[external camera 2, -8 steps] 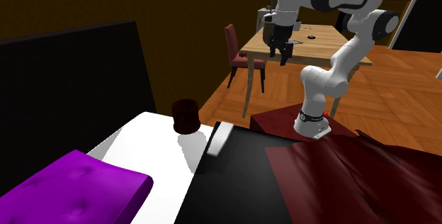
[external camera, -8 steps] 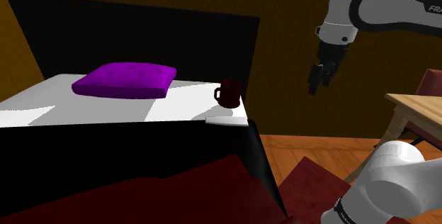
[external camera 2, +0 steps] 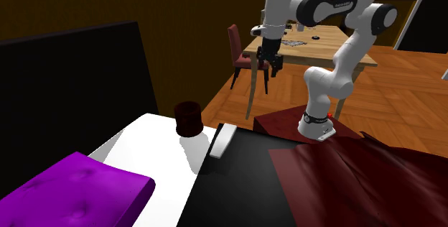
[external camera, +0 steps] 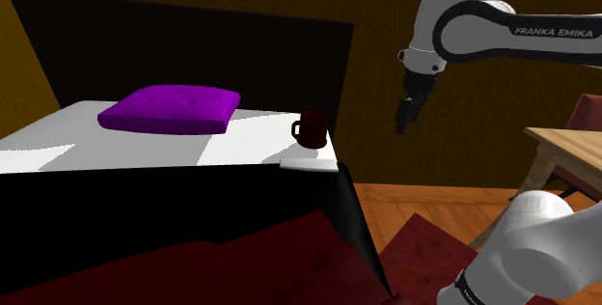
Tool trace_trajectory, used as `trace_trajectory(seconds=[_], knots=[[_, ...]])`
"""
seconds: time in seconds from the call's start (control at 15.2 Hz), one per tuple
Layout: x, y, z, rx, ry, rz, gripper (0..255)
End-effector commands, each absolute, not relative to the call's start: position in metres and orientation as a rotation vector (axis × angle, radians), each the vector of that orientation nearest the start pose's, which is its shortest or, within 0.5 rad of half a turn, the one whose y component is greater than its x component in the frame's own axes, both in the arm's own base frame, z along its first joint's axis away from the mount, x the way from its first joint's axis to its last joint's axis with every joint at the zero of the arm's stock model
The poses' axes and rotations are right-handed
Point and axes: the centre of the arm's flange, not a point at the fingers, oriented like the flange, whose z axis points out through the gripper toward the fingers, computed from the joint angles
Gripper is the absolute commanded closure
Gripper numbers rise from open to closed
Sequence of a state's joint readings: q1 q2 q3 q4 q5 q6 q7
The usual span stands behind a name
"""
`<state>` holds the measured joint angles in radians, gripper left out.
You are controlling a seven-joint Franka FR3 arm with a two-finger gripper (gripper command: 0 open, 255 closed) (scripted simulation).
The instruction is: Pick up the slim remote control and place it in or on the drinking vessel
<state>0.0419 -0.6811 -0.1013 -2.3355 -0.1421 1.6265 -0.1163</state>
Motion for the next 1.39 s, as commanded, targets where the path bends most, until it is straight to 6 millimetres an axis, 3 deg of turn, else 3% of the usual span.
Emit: trace_trajectory(seconds=[0.0,0.66,1.32], knots=[[0.360,-0.042,0.554,-3.203,-0.244,0.051,0],[0.462,-0.025,0.476,-3.109,-0.705,0.032,0],[0.553,0.023,0.399,-2.948,-1.144,0.014,0]])
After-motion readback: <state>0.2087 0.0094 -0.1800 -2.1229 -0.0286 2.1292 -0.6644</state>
